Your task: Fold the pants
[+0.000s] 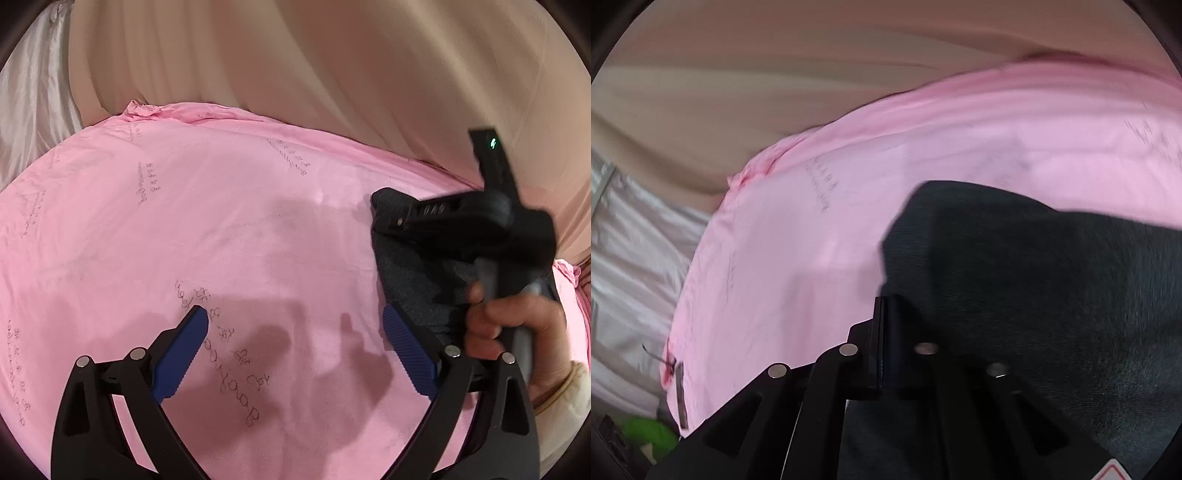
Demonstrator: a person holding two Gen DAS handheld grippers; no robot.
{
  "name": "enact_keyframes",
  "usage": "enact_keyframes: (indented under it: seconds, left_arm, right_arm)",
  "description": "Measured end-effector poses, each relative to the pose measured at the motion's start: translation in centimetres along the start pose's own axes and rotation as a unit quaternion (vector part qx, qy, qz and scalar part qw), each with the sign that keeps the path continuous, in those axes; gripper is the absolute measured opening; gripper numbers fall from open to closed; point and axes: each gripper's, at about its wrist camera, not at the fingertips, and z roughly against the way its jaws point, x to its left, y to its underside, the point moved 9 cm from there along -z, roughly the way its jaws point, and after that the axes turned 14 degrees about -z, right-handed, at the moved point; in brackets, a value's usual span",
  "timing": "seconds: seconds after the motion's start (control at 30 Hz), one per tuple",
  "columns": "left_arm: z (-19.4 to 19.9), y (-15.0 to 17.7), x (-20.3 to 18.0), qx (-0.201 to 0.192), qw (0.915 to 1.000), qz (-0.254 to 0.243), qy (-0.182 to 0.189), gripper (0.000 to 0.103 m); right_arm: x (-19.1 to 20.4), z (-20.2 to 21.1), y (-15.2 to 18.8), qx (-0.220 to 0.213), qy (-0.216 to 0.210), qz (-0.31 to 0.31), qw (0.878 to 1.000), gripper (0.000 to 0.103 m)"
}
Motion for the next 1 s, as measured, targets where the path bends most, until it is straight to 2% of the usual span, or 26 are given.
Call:
enact_keyframes:
  seconds: [0.03, 0.07, 0.1, 0.13, 0.2, 0.23, 0.3, 0.37, 0.43, 0.5, 0.53, 0.57, 0.6, 0.63, 0.73, 1.0]
  left_arm:
    - [0.0, 0.0, -0.1, 0.001, 1.0, -0.001, 0.0, 0.093]
    - [-0.1, 0.0, -0.2, 0.002, 1.0, -0.003, 0.002, 0.093]
    - [-0.1, 0.0, -0.4, 0.002, 1.0, -0.007, 0.002, 0.093]
    - [0.0, -0.1, -0.6, 0.0, 0.9999, -0.011, 0.001, 0.093]
    - [0.1, 0.0, -0.9, -0.002, 0.9998, -0.018, 0.0, 0.093]
    - [0.1, 0.0, -1.0, -0.001, 0.9998, -0.021, -0.001, 0.093]
    - [-0.1, 0.1, -1.3, 0.003, 0.9997, -0.026, 0.001, 0.093]
    - [-0.1, 0.1, -1.5, 0.005, 0.9996, -0.029, 0.002, 0.093]
    - [-0.1, 0.1, -2.0, 0.004, 0.9993, -0.038, 0.002, 0.093]
    - [-0.1, 0.0, -2.5, 0.002, 0.9987, -0.051, -0.004, 0.093]
    - [-0.1, 0.0, -2.7, 0.003, 0.9983, -0.058, -0.008, 0.093]
    - [-0.1, 0.1, -3.1, 0.004, 0.9978, -0.065, -0.01, 0.093]
    - [-0.1, 0.1, -3.3, 0.004, 0.9975, -0.07, -0.01, 0.093]
    - [0.0, 0.2, -3.6, 0.004, 0.9971, -0.074, -0.013, 0.093]
    - [0.3, 0.3, -4.5, 0.006, 0.9963, -0.084, -0.018, 0.093]
    - [2.2, 1.8, -8.4, 0.01, 0.9941, -0.107, -0.009, 0.094]
  right_arm:
    - [-0.2, 1.4, -0.7, -0.028, -0.014, -0.013, 0.999, 0.008]
    - [-0.8, 1.9, -1.1, -0.047, -0.012, -0.026, 0.999, 0.008]
    - [-2.3, 1.5, -1.3, -0.042, 0.015, -0.034, 0.998, 0.009]
    - [-3.5, 0.4, -0.9, -0.015, 0.042, -0.03, 0.999, 0.009]
    - [-4.4, 1.3, -0.5, -0.017, 0.041, -0.026, 0.999, 0.0]
    - [-4.7, 2.8, -0.3, -0.026, 0.035, -0.03, 0.999, 0.001]
    - [-5.8, 7.4, 0.0, -0.085, 0.042, -0.018, 0.995, 0.005]
    - [-8.1, 11.6, 0.6, -0.133, 0.088, -0.009, 0.987, 0.007]
    - [-12.6, 15.7, 1.7, -0.176, 0.147, -0.028, 0.973, 0.009]
    - [-15.8, 17.4, 2.9, -0.185, 0.185, -0.05, 0.964, 0.008]
    - [-17.2, 17.8, 3.4, -0.178, 0.174, -0.059, 0.967, 0.0]
    - [-17.7, 18.3, 4.0, -0.175, 0.137, -0.072, 0.972, 0.0]
    - [-18.7, 19.5, 3.9, -0.178, 0.128, -0.079, 0.973, 0.0]
    - [-18.5, 20.5, 4.5, -0.185, 0.133, -0.081, 0.97, 0.0]
    - [-17.3, 23.8, 6.3, -0.229, 0.153, -0.055, 0.96, 0.011]
    - [-19.3, 27.9, 12.7, -0.249, 0.205, -0.03, 0.946, 0.02]
